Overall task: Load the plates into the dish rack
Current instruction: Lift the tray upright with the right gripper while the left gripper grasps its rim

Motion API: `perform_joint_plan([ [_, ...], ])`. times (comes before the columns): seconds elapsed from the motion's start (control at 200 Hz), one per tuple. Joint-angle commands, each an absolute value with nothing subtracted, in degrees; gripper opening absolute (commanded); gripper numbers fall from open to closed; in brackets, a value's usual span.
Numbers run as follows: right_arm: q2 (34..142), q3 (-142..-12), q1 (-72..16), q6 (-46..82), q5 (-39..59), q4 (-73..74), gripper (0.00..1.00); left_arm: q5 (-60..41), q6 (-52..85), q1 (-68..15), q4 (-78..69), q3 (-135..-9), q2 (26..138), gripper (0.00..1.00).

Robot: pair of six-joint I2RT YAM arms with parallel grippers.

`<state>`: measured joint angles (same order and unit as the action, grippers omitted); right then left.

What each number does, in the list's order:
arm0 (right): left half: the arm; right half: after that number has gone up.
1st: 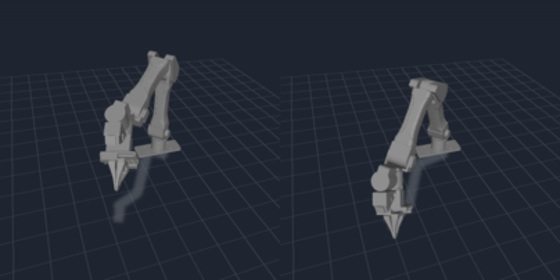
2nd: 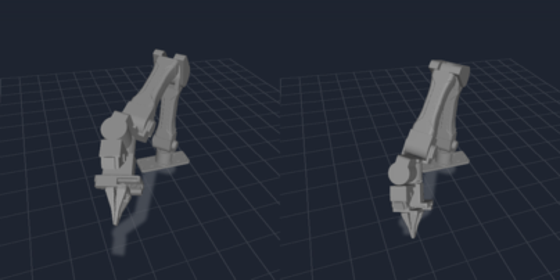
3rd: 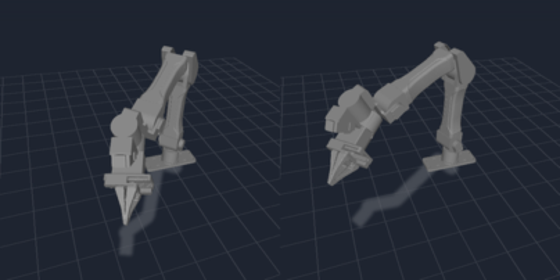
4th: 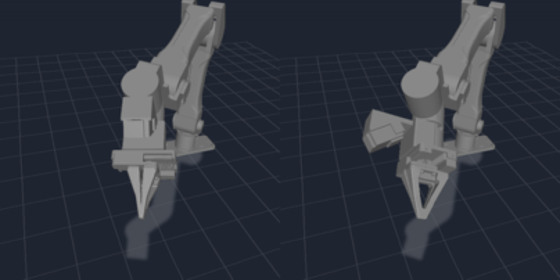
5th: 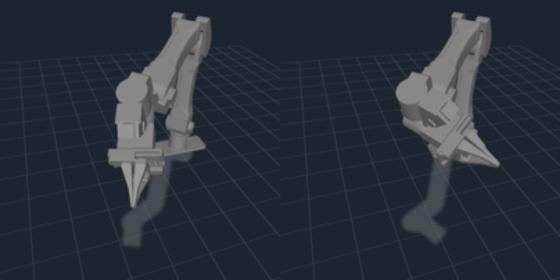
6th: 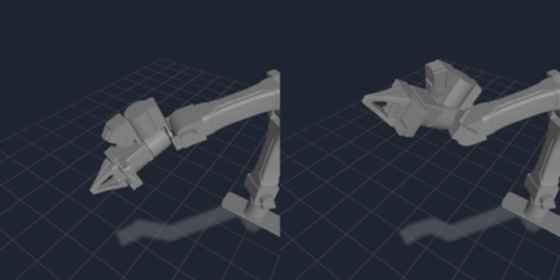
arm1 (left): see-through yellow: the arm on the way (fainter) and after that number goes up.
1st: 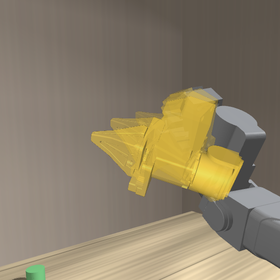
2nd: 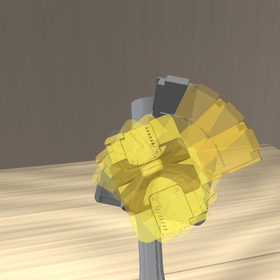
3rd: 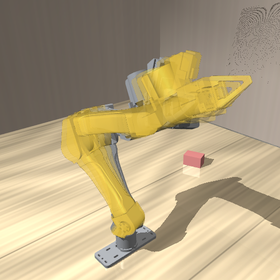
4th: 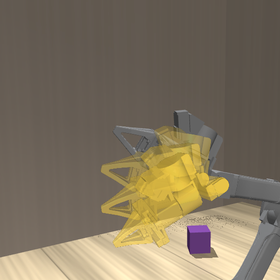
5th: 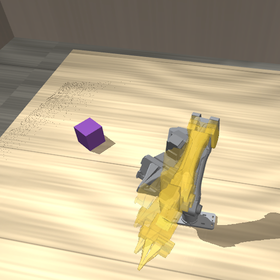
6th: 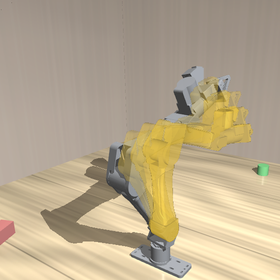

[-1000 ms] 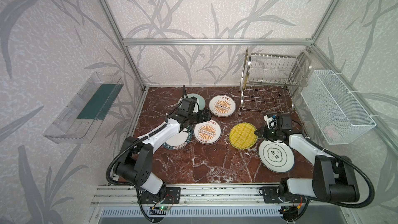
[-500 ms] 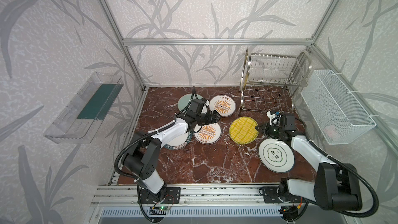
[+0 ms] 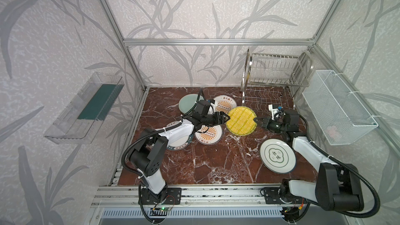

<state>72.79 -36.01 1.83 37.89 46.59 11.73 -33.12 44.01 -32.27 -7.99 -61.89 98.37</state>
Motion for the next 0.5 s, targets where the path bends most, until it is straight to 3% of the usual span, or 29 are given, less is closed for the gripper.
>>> perform_joint_plan([
  [0.0,73.1,-35.1,2.0,42.2,52.3,21.8,0.0,-36.3,45.6,-32.8,-12.6,-63.6,99.1,0.76],
  [0.1,73.6,-34.9,2.0,43.4,53.4,24.3,0.0,-37.3,46.6,-33.0,-15.1,-63.1,99.1,0.72],
  [0.29,73.3,-35.0,1.8,43.2,53.0,24.1,0.0,-37.7,46.4,-33.4,-16.2,-63.3,99.1,0.38],
  [0.495,73.3,-34.7,1.6,42.7,52.3,23.4,0.0,-37.6,46.1,-33.4,-15.8,-63.4,99.0,0.27],
])
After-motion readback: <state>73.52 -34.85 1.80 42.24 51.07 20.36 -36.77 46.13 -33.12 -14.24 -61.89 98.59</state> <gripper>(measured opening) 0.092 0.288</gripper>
